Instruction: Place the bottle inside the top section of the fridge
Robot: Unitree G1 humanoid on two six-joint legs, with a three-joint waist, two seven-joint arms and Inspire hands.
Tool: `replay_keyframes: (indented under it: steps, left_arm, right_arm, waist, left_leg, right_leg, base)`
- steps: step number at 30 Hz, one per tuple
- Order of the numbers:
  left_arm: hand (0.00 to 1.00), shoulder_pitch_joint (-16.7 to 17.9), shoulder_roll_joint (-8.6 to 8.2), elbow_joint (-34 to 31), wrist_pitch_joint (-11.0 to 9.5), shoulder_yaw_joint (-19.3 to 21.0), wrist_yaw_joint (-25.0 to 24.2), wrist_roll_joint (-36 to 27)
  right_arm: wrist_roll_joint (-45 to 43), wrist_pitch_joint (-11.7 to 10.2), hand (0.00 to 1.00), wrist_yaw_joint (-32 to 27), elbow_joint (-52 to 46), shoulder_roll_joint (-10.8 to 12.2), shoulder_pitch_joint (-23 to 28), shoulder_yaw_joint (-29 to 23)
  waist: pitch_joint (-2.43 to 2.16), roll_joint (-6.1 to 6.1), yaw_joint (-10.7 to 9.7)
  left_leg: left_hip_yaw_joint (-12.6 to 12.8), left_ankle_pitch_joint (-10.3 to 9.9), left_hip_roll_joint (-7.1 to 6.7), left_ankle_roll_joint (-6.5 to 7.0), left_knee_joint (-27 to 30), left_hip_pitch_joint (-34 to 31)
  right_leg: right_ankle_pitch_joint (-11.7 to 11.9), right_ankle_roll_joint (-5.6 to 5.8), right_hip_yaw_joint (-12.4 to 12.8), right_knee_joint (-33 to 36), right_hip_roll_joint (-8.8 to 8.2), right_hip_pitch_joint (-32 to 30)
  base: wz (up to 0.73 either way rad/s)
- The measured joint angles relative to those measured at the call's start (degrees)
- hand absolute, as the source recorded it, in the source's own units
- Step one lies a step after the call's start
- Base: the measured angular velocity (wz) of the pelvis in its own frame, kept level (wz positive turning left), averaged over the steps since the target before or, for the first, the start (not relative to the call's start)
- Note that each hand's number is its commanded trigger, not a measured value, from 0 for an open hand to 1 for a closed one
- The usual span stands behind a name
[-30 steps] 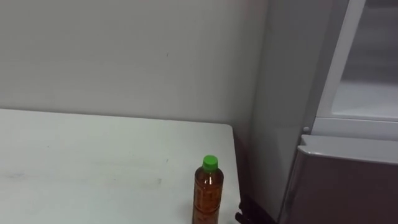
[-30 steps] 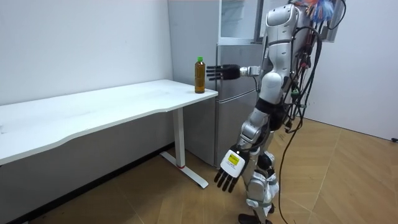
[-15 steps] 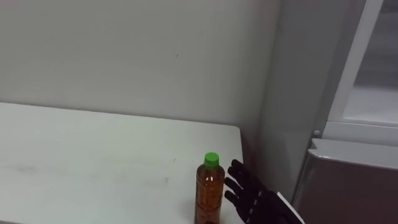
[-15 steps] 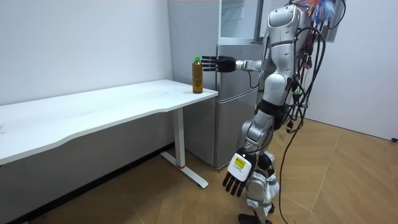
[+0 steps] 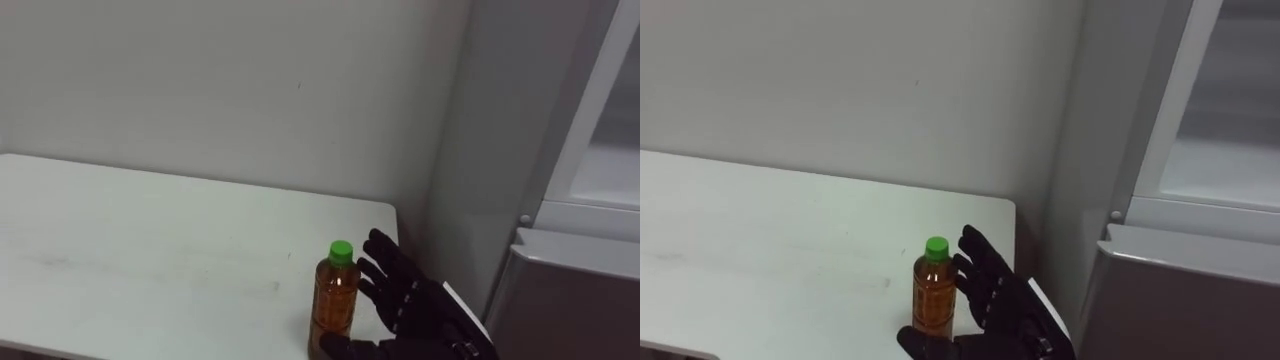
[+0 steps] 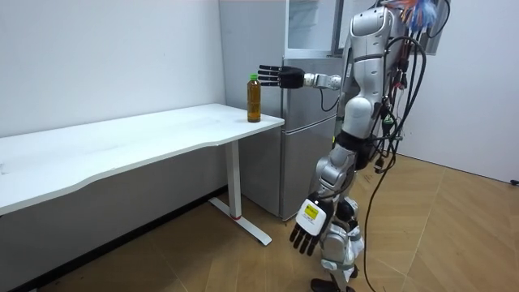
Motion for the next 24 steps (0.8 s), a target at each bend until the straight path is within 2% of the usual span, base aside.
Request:
replay_keyframes:
  steps: [6,9,13,17,24]
  left_arm:
    - [0.00,0.6,0.07,-0.2,0.3,-0.1,-0.1,0.0]
    - [0.00,1.0,0.31,-0.2,0.3,-0.1,-0.2,0.1]
    - [0.00,1.5,0.75,-0.2,0.3,0.7,-0.5,0.1]
    - [0.00,1.6,0.91,-0.2,0.3,0.7,-0.6,0.1]
    - [0.00,1.4,0.92,-0.2,0.3,0.5,-1.1,0.1]
  right_arm:
    - [0.0,0.1,0.00,-1.7,-1.6,-0.2,-0.3,-0.1]
    - [1.7,0.0,0.00,-3.0,-4.1,-0.2,-0.5,-0.5]
    - [1.5,0.0,0.00,-5.8,-4.1,-0.3,-3.4,-1.0]
    - [1.5,-0.2,0.00,-7.7,-4.1,-0.3,-3.6,-1.3]
    - [-3.3,-0.3,0.00,-10.3,-4.5,-0.2,-3.7,-1.4]
  waist:
    - [-0.01,-0.01,0.0]
    - [-0.02,-0.02,-0.1]
    - [0.01,0.01,-0.2]
    - [0.06,-0.05,-0.2]
    - [0.05,-0.12,-0.4]
  left_leg:
    - [-0.7,0.0,-0.01,0.01,0.4,-0.7]
    - [-1.4,0.0,0.00,0.01,0.7,-0.9]
    - [-1.7,0.0,0.00,0.01,0.8,-0.8]
    - [-2.0,0.0,-0.01,0.01,1.0,-0.8]
    - [-2.5,0.0,-0.01,0.01,1.0,-0.9]
  right_leg:
    - [0.0,0.00,-0.2,0.0,-0.05,-0.3]
    - [0.0,0.00,-1.4,0.0,-0.12,-0.1]
    - [0.0,0.00,-1.5,-0.1,-0.16,0.3]
    - [0.0,0.00,-1.5,-0.1,-0.18,0.6]
    - [0.0,0.02,-1.3,0.1,-0.18,0.6]
  base:
    - [0.05]
    - [0.13]
    - [0.05]
    - [0.05]
    - [0.03]
